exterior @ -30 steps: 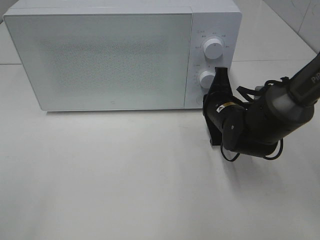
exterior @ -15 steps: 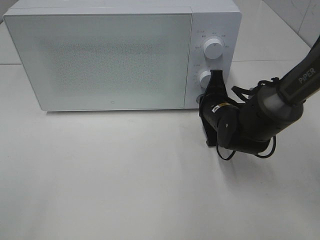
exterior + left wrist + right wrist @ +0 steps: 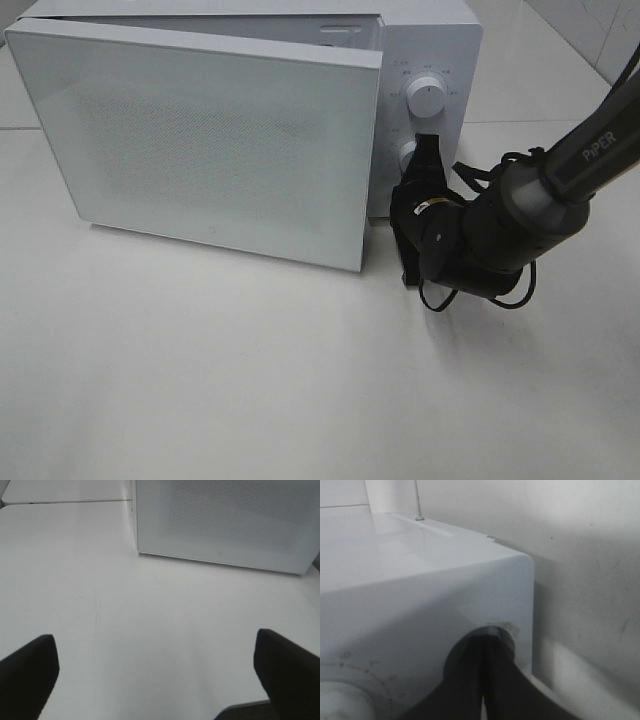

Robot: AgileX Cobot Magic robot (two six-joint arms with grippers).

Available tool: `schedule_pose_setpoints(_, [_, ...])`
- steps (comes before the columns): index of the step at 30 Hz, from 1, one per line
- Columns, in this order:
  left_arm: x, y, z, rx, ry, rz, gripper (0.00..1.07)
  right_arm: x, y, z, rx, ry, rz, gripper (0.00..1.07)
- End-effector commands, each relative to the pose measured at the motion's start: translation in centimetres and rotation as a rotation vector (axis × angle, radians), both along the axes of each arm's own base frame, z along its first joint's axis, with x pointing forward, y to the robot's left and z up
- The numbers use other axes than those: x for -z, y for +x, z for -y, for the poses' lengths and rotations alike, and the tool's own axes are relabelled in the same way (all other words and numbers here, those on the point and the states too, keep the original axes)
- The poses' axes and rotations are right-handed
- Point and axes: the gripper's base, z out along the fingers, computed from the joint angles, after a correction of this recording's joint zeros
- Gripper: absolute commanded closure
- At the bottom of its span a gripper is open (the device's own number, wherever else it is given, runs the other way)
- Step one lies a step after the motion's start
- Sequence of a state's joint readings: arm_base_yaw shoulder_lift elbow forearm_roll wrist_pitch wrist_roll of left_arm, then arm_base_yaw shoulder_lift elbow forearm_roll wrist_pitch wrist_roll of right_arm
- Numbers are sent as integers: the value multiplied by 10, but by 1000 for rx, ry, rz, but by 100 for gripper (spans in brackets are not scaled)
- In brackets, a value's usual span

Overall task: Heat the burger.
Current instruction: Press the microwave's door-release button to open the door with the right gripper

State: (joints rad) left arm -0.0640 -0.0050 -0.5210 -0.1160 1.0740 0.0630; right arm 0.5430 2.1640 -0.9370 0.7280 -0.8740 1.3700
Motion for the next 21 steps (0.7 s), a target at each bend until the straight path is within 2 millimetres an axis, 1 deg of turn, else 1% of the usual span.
schedule_pose_setpoints(1, [1, 0, 1, -1, -11, 1, 9, -53, 33, -1, 33, -44, 380, 107])
schedule_pose_setpoints(13, [1, 0, 1, -1, -11, 1, 9, -51, 33, 1, 58, -71, 351, 107])
schedule_pose_setpoints(16, [1, 0, 1, -1, -11, 1, 9, -51, 31, 0, 44, -61, 318, 107])
schedule_pose_setpoints(18, [1, 0, 1, -1, -11, 1, 9, -52, 24, 4, 47, -52, 266, 107])
schedule_pose_setpoints(19, [1, 0, 1, -1, -11, 1, 9, -52, 24, 4, 47, -52, 266, 107])
schedule_pose_setpoints(21, [1, 0, 1, -1, -11, 1, 9, -47, 19, 4, 28, -40, 195, 107])
